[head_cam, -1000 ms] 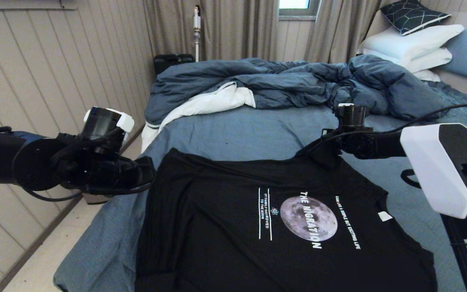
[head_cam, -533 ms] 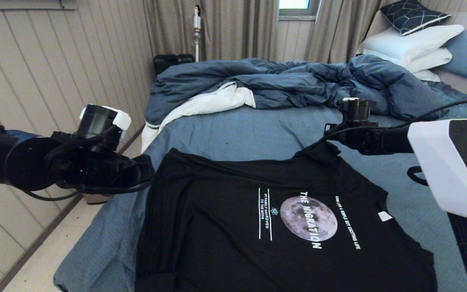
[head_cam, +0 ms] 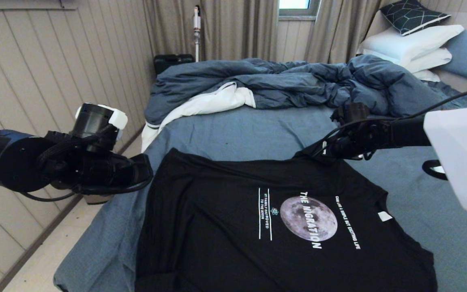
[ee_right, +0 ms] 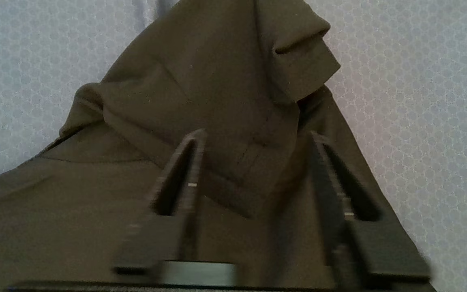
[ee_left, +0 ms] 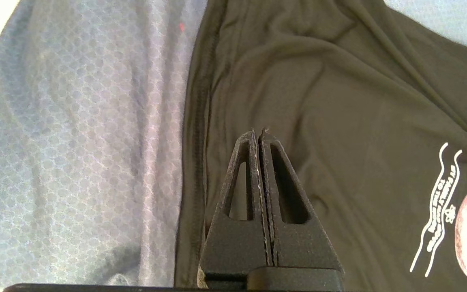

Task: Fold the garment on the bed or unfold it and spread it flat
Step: Unford the black T-shirt

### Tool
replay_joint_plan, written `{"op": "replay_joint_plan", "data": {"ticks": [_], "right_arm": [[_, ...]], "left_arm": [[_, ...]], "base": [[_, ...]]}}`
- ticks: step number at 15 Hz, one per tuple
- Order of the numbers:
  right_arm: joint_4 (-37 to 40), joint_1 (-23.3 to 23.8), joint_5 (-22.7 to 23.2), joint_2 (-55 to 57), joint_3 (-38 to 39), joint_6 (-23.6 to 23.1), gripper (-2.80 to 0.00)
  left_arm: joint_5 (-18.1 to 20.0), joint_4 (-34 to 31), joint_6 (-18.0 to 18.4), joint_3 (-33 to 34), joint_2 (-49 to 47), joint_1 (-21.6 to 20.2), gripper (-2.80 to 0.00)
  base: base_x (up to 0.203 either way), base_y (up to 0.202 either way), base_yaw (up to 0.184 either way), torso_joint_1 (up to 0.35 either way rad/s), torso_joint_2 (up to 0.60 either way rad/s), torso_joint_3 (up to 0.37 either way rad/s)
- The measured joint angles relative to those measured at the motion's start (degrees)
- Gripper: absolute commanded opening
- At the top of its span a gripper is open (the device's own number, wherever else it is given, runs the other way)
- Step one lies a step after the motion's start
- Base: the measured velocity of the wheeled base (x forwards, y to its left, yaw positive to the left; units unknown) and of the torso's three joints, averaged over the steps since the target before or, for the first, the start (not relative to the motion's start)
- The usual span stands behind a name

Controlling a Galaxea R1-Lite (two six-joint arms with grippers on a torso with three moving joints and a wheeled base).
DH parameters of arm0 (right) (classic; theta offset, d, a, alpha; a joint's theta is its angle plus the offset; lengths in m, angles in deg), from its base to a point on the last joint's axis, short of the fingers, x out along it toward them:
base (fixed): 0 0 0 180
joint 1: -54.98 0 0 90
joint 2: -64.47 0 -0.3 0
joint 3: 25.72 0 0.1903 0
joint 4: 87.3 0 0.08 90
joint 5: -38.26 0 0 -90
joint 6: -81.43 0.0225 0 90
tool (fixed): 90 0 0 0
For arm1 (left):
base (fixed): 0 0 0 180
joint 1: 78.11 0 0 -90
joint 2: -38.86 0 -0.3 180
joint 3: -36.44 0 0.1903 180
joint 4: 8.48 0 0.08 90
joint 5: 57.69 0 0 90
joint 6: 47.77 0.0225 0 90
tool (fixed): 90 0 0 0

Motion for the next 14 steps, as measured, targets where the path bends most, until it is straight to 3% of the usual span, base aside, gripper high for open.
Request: {"op": "replay_joint_plan", "data": {"ticks": [6,14], "right_arm": [[0.2,-0.8,0.1,-0.4,2.3,1.6,-2.80],[-7.7,-1.1,0.3,-9.6,19.3,1.4,-2.80]], "left_arm": [[0.1,0.0,0.0,0.1,0.0,0.0,-2.80],[0.4,0.0,0.0,0.4,-0.4,0.0,-2.80]], "base": [[0.000,0.000,0.000,0.000,0.00,0.000],[0.000,0.000,0.000,0.000,0.00,0.000]]}}
